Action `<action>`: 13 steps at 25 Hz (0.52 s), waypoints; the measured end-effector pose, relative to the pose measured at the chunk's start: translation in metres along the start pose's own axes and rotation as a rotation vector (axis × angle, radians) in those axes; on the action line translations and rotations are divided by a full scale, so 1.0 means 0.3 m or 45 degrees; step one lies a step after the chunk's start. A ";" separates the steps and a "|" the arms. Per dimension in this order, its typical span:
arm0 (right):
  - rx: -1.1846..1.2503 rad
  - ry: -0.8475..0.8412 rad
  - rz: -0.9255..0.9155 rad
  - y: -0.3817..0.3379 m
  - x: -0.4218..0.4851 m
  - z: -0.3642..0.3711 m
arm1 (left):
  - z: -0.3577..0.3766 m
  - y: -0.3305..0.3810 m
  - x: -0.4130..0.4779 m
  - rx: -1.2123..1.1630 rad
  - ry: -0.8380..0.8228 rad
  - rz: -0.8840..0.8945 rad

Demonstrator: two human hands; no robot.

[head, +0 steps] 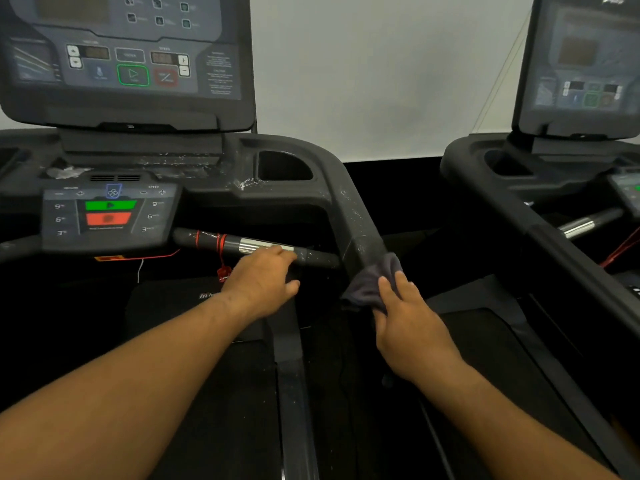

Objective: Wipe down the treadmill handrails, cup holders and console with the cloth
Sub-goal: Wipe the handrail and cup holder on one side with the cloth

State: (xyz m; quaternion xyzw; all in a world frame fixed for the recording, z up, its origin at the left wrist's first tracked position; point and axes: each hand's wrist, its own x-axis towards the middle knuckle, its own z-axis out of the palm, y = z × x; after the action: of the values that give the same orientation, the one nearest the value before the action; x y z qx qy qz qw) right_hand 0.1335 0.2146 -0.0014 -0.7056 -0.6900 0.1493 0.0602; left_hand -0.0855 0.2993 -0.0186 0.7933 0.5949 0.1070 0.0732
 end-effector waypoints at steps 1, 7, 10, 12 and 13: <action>-0.044 -0.040 0.015 0.002 -0.021 0.000 | -0.007 -0.024 0.031 0.095 0.006 0.013; -0.132 -0.041 0.249 -0.056 0.154 0.021 | -0.017 -0.148 0.217 0.456 -0.226 0.070; -0.154 0.068 0.316 -0.083 0.251 0.035 | -0.018 -0.170 0.290 0.543 -0.289 0.131; -0.171 0.131 0.309 -0.088 0.295 0.034 | -0.022 -0.173 0.323 0.541 -0.367 0.156; -0.173 0.146 0.295 -0.090 0.312 0.032 | -0.022 -0.172 0.329 0.526 -0.398 0.158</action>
State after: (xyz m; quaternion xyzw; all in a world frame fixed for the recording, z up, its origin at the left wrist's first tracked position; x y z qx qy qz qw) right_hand 0.1051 0.3072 -0.0146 -0.7904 -0.6078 0.0676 0.0340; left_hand -0.1084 0.4085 -0.0167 0.8334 0.5356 -0.1364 -0.0059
